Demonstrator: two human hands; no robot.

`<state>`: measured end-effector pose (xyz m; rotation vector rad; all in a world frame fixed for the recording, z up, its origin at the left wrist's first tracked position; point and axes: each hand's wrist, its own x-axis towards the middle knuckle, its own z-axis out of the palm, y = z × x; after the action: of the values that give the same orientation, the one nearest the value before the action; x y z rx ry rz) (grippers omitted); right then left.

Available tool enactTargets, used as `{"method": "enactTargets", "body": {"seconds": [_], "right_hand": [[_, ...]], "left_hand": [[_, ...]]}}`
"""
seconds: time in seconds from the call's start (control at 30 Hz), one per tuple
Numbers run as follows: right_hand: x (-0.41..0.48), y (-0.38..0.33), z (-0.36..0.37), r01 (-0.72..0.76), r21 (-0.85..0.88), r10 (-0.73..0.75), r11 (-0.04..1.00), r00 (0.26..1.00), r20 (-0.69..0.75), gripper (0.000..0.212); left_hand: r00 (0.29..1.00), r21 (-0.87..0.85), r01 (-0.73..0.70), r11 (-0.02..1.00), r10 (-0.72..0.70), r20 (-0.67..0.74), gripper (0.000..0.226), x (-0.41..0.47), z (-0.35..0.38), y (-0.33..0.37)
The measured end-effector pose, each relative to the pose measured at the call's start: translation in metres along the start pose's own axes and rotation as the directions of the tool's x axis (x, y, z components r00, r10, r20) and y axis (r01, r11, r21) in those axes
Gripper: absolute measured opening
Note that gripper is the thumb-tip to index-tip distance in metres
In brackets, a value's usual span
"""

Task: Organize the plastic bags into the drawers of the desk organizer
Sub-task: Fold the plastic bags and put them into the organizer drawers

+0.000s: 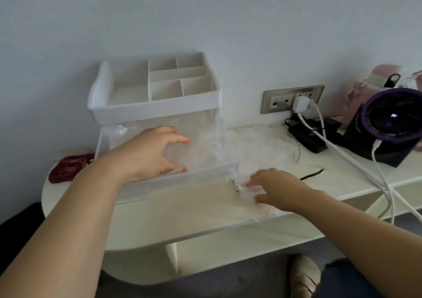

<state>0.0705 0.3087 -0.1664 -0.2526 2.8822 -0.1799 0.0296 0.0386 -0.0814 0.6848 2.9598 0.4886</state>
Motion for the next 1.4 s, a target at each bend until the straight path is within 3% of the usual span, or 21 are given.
{"method": "enactTargets", "body": {"seconds": [0.23, 0.4, 0.7, 0.77, 0.83, 0.9, 1.0, 1.1, 1.17, 1.27, 1.33, 1.4], "right_hand": [[0.002, -0.003, 0.004, -0.066, -0.081, 0.055, 0.995, 0.990, -0.127, 0.022], [-0.003, -0.003, 0.007, -0.051, -0.074, 0.038, 0.996, 0.986, -0.161, 0.017], [-0.042, -0.003, -0.026, -0.029, 0.283, 0.116, 0.959, 0.948, -0.297, 0.026], [-0.048, -0.008, -0.038, -0.010, 0.430, 0.166, 0.903, 0.930, -0.328, 0.029], [-0.055, -0.017, -0.051, 0.069, 0.664, 0.235, 0.745, 0.904, -0.358, 0.022], [-0.062, -0.034, -0.066, 0.197, 0.808, 0.286, 0.555, 0.867, -0.408, 0.014], [-0.067, -0.068, -0.088, 0.390, 0.783, 0.312, 0.484, 0.760, -0.571, 0.012], [-0.064, -0.109, -0.105, 0.503, 0.697, 0.209, 0.511, 0.714, -0.668, 0.014], [-0.058, -0.130, -0.109, 0.542, 0.655, 0.097, 0.526, 0.728, -0.679, 0.021], [-0.042, -0.145, -0.110, 0.578, 0.599, -0.058, 0.554, 0.744, -0.666, 0.029], [-0.028, -0.146, -0.105, 0.557, 0.488, -0.116, 0.672, 0.730, -0.674, 0.022], [-0.013, -0.146, -0.096, 0.482, 0.294, -0.195, 0.825, 0.731, -0.654, 0.019]], "left_hand": [[0.953, -0.123, -0.099, 0.987, 0.059, -0.298, 0.038, -0.015, -0.010, 0.006], [0.916, -0.148, -0.131, 0.980, 0.063, -0.396, 0.026, -0.025, -0.006, 0.013], [0.846, -0.146, -0.229, 0.962, 0.122, -0.519, 0.019, -0.047, -0.006, 0.035], [0.838, -0.154, -0.276, 0.949, 0.158, -0.522, 0.019, -0.049, -0.004, 0.045], [0.850, -0.228, -0.311, 0.923, 0.163, -0.501, 0.018, -0.051, 0.001, 0.054], [0.891, -0.419, -0.314, 0.852, 0.111, -0.441, 0.013, -0.053, 0.003, 0.060], [0.962, -0.765, -0.252, 0.593, 0.064, -0.266, 0.037, -0.054, -0.001, 0.065], [0.969, -0.941, -0.224, 0.255, 0.160, -0.187, 0.066, -0.055, -0.008, 0.064], [0.957, -0.958, -0.246, 0.150, 0.195, -0.215, 0.063, -0.056, -0.013, 0.058], [0.983, -0.982, -0.184, 0.048, -0.021, -0.185, 0.040, -0.053, -0.020, 0.041], [0.973, -0.990, -0.134, -0.052, -0.195, -0.121, 0.026, -0.051, -0.021, 0.028], [0.949, -0.992, -0.104, -0.076, -0.305, -0.076, 0.022, -0.051, -0.022, 0.018]]}}
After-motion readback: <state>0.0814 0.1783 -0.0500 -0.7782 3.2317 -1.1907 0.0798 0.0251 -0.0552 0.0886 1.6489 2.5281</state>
